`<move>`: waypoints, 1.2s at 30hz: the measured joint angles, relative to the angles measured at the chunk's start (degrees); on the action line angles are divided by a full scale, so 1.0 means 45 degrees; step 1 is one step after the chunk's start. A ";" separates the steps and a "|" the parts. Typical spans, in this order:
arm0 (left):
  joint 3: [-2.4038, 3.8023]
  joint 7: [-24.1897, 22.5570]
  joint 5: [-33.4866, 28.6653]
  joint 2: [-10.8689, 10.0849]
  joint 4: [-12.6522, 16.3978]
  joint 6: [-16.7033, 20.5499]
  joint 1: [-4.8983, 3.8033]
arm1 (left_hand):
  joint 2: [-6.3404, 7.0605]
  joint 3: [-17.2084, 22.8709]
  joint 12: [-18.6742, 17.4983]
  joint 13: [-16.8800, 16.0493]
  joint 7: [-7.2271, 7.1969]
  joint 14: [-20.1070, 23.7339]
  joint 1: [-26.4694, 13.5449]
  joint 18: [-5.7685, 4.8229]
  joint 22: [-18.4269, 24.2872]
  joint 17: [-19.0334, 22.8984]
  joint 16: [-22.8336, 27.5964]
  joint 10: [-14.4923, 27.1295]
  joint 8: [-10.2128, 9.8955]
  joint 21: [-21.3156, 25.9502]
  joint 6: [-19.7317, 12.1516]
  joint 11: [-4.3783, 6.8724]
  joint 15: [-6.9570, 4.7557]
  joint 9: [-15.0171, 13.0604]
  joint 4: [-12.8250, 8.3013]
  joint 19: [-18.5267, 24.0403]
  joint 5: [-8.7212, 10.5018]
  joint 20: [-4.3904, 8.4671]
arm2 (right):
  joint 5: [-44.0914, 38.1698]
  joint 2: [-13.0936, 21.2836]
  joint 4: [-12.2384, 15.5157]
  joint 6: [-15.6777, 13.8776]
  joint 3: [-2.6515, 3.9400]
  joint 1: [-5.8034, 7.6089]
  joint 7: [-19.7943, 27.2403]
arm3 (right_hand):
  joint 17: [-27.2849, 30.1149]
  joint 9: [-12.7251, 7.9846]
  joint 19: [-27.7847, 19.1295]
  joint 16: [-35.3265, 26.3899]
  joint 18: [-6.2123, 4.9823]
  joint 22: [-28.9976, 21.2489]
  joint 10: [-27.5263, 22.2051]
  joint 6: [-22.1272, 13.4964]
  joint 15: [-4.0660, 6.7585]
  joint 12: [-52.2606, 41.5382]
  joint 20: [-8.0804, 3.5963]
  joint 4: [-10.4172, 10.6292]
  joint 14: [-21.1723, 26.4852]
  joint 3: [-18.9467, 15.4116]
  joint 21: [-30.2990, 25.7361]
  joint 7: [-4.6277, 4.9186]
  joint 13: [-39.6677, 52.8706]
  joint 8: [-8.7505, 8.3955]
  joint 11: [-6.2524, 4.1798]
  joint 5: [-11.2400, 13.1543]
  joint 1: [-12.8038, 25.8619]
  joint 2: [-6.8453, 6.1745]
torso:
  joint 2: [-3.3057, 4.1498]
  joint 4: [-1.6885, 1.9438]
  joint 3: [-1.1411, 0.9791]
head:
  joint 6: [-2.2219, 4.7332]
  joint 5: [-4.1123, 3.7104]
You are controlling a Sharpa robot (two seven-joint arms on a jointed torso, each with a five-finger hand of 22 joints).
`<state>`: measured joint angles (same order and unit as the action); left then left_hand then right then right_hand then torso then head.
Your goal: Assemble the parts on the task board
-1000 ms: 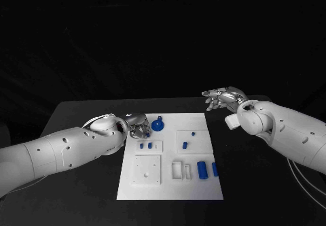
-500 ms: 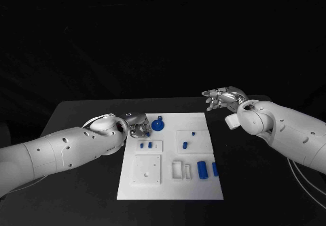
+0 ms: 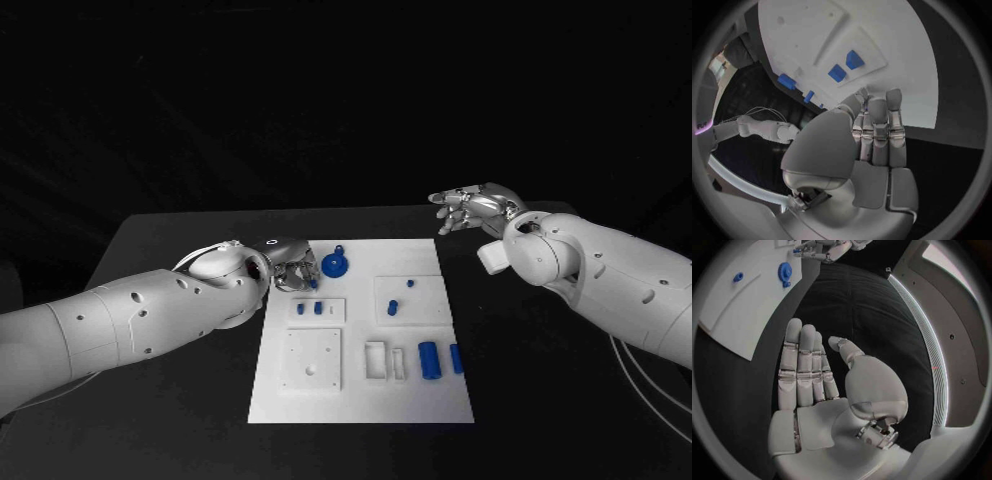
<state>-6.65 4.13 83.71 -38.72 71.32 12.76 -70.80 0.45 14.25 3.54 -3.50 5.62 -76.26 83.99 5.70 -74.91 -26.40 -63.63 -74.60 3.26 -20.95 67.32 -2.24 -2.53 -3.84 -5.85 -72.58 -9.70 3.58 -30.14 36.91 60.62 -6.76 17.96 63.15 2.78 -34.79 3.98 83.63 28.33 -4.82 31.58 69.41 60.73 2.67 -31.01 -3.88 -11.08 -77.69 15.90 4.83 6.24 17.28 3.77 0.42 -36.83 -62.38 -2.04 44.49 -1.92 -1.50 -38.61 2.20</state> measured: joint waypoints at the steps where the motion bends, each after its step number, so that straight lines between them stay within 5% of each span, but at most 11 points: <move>1: 0.0000 0.0000 0.0000 0.0000 0.0000 0.0000 0.0000 | 0.0000 -0.0034 0.0000 0.0000 0.0000 0.0000 0.0000 0.0001 0.0000 -0.0004 0.0000 0.0000 0.0000 -0.0048 0.0000 0.0000 0.0000 0.0000 -0.0034 0.0000 0.0000 0.0000 | 0.0000 0.0000 0.0000 0.0000 0.0000 0.0000 0.0000 | 0.0000 0.0000 0.0000 0.0000 0.0000 0.0000 0.0000 0.0000 0.0000 0.0000 0.0000 0.0000 0.0000 0.0000 0.0000 0.0000 0.0000 0.0000 0.0000 0.0000 0.0000 0.0000 | 0.0000 0.0000 -0.0001 | 0.0000 0.0000; 36: 0.0002 0.0037 0.0022 0.0037 -0.0051 -0.0313 -0.0003 | 0.0002 -0.0004 0.0001 0.0002 0.0029 0.0000 -0.0002 -0.0083 0.0000 -0.0002 0.0000 0.0000 0.0053 -0.0049 0.0028 0.0000 0.0000 -0.0002 -0.0065 -0.0001 0.0001 0.0000 | -0.0004 0.0001 0.0009 0.0003 0.0000 0.0000 -0.0003 | -0.0001 0.0000 0.0000 0.0000 0.0001 0.0002 -0.0002 0.0000 0.0000 0.0000 0.0000 0.0000 0.0000 0.0000 0.0000 0.0000 0.0002 0.0000 0.0001 0.0000 0.0000 0.0000 | 0.0000 -0.0001 0.0000 | -0.0042 -0.0005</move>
<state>-6.64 4.30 83.81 -38.55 71.08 11.36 -70.82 0.46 14.23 3.54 -3.49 5.75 -76.26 83.98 5.33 -74.90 -26.40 -63.63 -74.60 3.50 -21.17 67.44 -2.24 -2.54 -3.85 -6.14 -72.58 -9.69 3.58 -30.16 36.92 60.66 -6.74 17.96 63.15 2.77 -34.79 3.98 83.63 28.33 -4.81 31.59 69.40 60.74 2.66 -31.01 -3.88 -11.08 -77.69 15.90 4.83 6.24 17.29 3.77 0.43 -36.83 -62.38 -2.04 44.49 -1.93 -1.50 -38.80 2.18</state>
